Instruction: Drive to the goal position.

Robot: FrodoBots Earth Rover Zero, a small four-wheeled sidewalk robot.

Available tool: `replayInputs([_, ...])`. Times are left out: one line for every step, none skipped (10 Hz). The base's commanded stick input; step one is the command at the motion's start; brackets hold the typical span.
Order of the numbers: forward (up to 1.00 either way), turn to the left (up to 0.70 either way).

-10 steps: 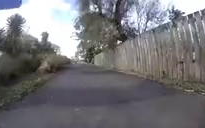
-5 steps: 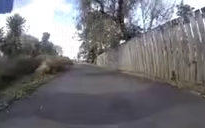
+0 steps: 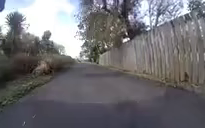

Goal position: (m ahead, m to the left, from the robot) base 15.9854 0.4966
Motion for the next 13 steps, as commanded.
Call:
replayInputs([0.85,0.00])
replayInputs([0.85,0.00])
replayInputs([0.85,0.00])
replayInputs([0.85,0.00])
replayInputs([0.85,0.00])
replayInputs([0.85,0.00])
replayInputs([0.85,0.00])
replayInputs([0.85,0.00])
replayInputs([0.85,0.00])
replayInputs([0.85,0.00])
replayInputs([0.85,0.00])
replayInputs([0.85,0.00])
replayInputs([0.85,0.00])
